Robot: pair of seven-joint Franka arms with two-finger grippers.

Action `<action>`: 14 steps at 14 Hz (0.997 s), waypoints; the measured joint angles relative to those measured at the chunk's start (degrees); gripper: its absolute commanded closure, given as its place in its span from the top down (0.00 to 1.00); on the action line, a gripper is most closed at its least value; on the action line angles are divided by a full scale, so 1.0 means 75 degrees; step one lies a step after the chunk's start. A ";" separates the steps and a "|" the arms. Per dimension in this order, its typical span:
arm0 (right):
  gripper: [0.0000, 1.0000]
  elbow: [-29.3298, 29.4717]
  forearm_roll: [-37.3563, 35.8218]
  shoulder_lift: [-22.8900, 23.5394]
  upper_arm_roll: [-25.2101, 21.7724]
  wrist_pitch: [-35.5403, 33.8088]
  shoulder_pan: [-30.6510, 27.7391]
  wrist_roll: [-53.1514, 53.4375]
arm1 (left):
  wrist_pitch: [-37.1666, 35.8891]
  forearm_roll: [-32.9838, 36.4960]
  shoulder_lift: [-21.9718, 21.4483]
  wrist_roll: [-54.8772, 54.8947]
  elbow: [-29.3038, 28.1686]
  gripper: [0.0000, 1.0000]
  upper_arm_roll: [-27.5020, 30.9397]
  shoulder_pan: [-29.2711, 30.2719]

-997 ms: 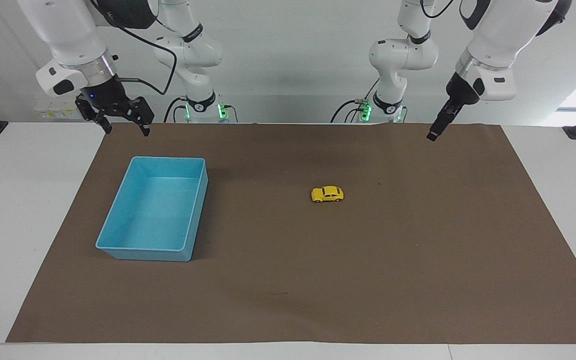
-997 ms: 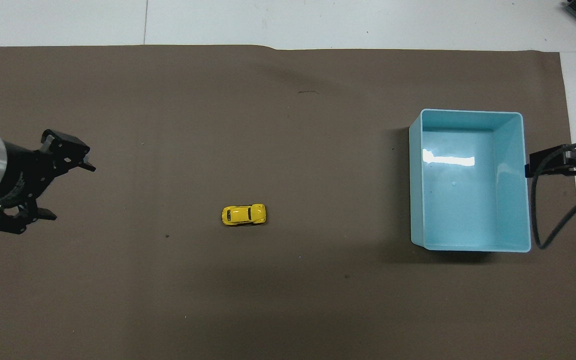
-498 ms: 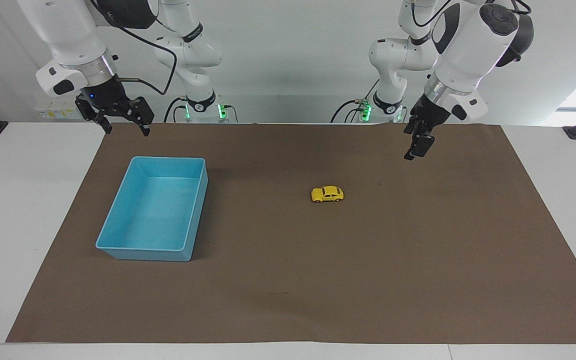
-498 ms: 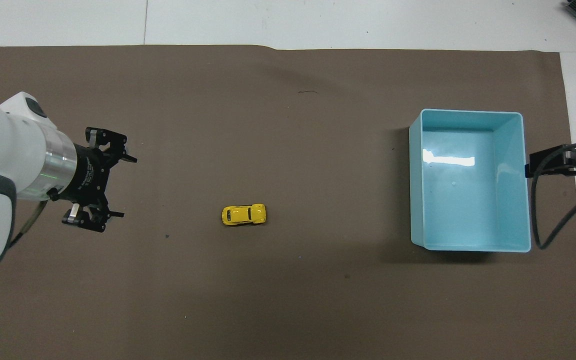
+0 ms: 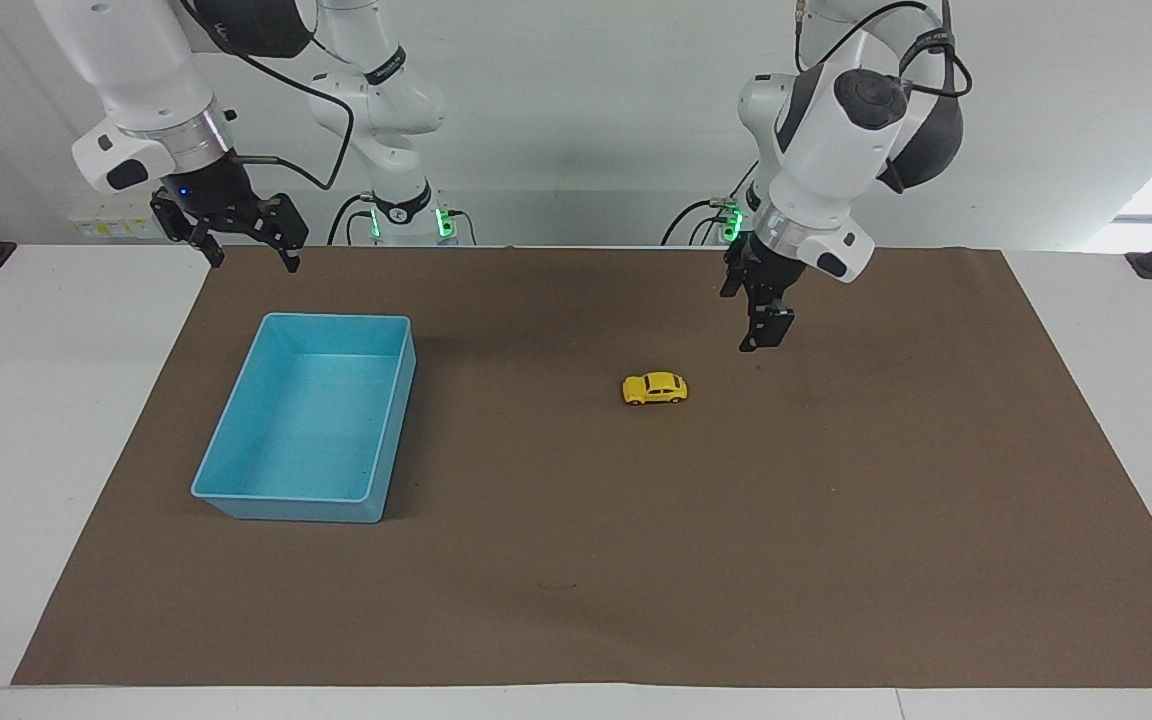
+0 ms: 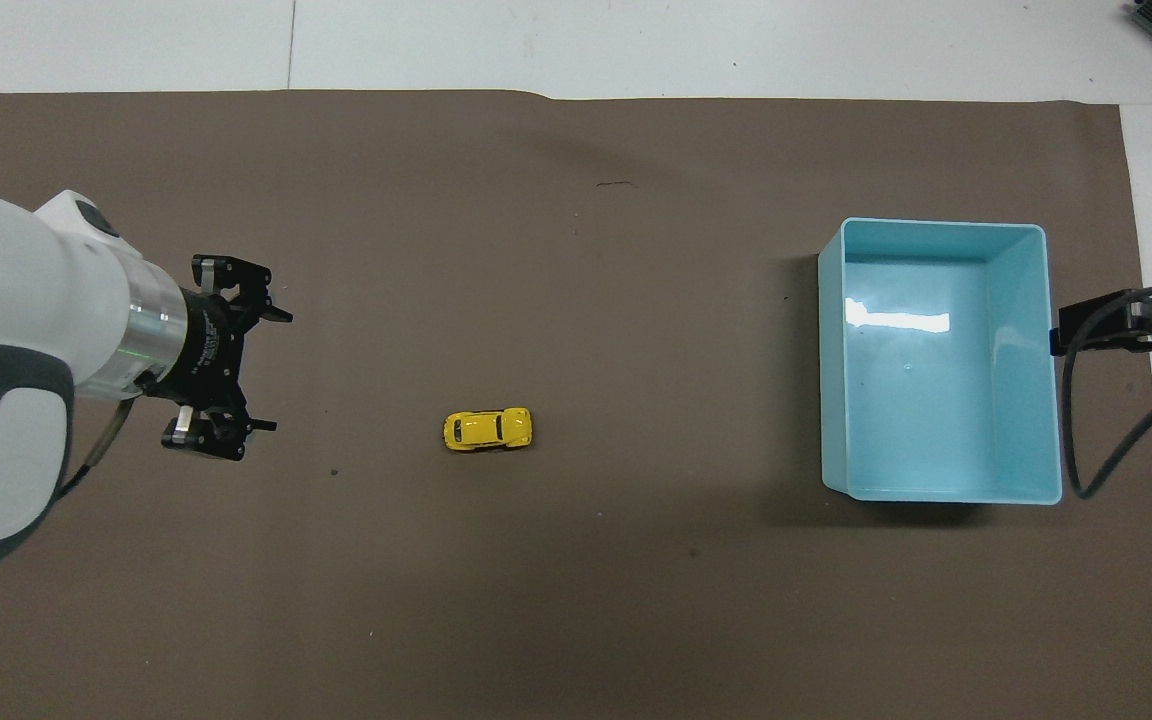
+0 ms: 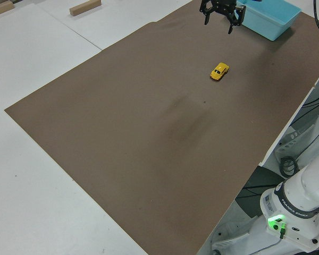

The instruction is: Wind up and store yellow beetle car

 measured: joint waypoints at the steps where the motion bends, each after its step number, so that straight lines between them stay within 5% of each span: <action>1: 1.00 0.0000 0.0000 0.0000 0.0000 0.0000 0.0000 0.0000 | 0.0290 0.0000 0.0196 -0.0191 -0.0189 1.00 0.0000 -0.0199; 5: 1.00 0.0000 0.0000 0.0000 0.0000 0.0000 0.0000 0.0000 | 0.1710 0.0001 0.0760 -0.1170 -0.1114 1.00 -0.0003 -0.0834; 14: 1.00 0.0000 0.0000 0.0000 0.0000 0.0000 0.0000 0.0000 | 0.3180 0.0001 0.0819 -0.1903 -0.2151 1.00 0.0027 -0.1054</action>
